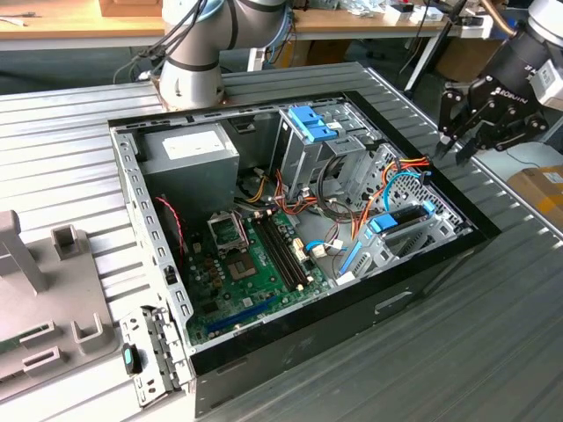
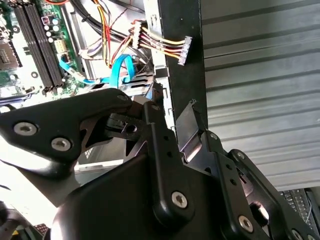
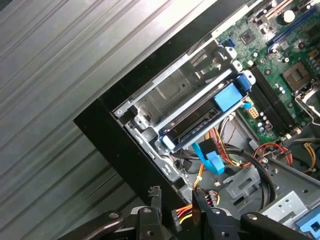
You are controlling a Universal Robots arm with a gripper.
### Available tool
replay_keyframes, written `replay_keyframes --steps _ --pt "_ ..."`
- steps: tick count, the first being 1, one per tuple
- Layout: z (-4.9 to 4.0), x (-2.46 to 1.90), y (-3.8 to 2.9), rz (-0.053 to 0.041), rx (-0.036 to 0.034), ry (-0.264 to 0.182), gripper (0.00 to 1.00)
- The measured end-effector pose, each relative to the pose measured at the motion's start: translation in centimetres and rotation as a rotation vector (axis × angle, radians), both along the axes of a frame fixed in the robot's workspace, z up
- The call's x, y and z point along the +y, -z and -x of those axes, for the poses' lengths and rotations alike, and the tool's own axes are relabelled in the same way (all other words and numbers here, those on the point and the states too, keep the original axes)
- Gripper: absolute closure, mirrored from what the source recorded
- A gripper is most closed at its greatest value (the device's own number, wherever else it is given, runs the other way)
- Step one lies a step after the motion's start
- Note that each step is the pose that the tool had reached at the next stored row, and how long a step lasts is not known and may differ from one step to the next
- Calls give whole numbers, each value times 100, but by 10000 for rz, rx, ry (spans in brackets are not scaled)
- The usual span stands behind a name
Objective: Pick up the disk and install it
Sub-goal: 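Insert the first disk wire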
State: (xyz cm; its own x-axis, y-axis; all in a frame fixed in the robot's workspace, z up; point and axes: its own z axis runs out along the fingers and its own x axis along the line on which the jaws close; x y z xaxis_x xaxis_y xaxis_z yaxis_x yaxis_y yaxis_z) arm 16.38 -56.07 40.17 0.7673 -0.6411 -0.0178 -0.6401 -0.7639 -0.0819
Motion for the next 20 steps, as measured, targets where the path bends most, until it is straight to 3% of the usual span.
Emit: replay_keyframes --steps 3,9,14,17,20 --pt "-31 0 58 0 0 -26 62" --pt "-33 0 68 -2 0 -26 62" --pt "-30 8 145 0 -9 -129 62" --pt "-26 10 149 -2 -10 -130 62" --pt "-19 53 151 3 -10 -132 62"
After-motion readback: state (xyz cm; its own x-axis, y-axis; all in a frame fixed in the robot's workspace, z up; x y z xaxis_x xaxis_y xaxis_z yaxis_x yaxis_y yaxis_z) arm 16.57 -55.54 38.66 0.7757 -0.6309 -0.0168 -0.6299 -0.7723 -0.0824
